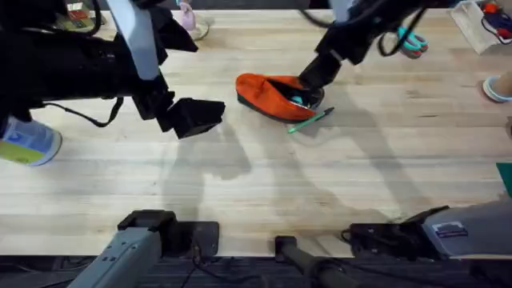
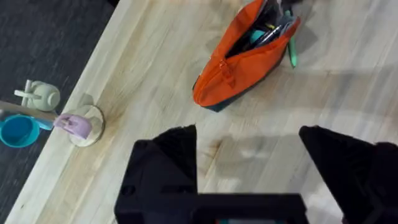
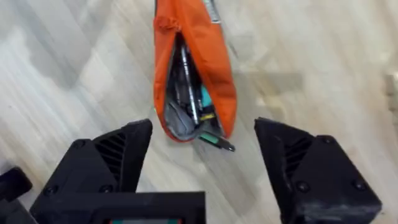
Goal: Unzip the bag, pick up the pens from the table one at a time and place them inside, then zip the bag closed.
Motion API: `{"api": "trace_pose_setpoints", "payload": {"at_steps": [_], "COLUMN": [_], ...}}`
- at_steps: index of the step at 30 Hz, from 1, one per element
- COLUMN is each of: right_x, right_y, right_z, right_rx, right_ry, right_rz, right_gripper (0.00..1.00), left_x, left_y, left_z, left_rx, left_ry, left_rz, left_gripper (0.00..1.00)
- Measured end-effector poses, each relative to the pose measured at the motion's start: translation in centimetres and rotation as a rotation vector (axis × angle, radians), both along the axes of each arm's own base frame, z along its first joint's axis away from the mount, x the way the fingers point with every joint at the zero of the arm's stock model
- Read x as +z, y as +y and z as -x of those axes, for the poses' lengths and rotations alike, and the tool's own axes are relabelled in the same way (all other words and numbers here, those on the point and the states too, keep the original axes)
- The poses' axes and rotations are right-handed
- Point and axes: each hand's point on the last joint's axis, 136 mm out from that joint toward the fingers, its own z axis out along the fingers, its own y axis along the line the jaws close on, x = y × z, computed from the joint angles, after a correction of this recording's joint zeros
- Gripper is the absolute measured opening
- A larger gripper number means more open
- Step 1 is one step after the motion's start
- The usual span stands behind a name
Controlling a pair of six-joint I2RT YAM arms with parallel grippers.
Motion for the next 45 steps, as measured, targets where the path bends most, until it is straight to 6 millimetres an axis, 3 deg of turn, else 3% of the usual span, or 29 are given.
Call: {"api": "trace_pose_setpoints", "payload": {"at_steps": [8,10,13,14,29,30,33,36,45], "right_x": [4.5,5.6,5.6,5.6,5.7,5.7,5.7,5.4,3.6], "right_y": [-2.0,-2.3,-2.2,-2.2,-2.2,-2.1,-2.5,-3.5,-9.3], "right_z": [0.6,1.0,1.0,1.0,0.9,0.9,0.7,0.5,1.6], "right_rx": [-0.080,-0.321,-0.455,-0.586,-1.207,-1.371,-1.467,-1.526,-1.738], "right_ry": [-0.103,-0.025,0.037,0.099,0.403,0.487,0.510,0.489,0.406], "right_rz": [-0.053,-0.153,-0.203,-0.253,-0.488,-0.550,-0.579,-0.570,-0.421], "right_gripper": [0.997,0.997,0.998,0.998,0.998,0.999,0.997,0.997,0.998], "left_x": [0.0,0.0,0.0,0.0,0.0,0.0,0.0,0.0,0.0], "left_y": [0.0,0.0,0.0,0.0,0.0,0.0,0.0,0.0,0.0], "left_z": [0.0,0.0,0.0,0.0,0.0,0.0,0.0,0.0,0.0], "left_rx": [0.000,0.000,0.000,0.000,0.000,0.000,0.000,0.000,0.000], "left_ry": [0.000,0.000,0.000,0.000,0.000,0.000,0.000,0.000,0.000], "left_rz": [0.000,0.000,0.000,0.000,0.000,0.000,0.000,0.000,0.000], "left_gripper": [0.993,0.993,0.993,0.993,0.993,0.993,0.993,0.993,0.993]}}
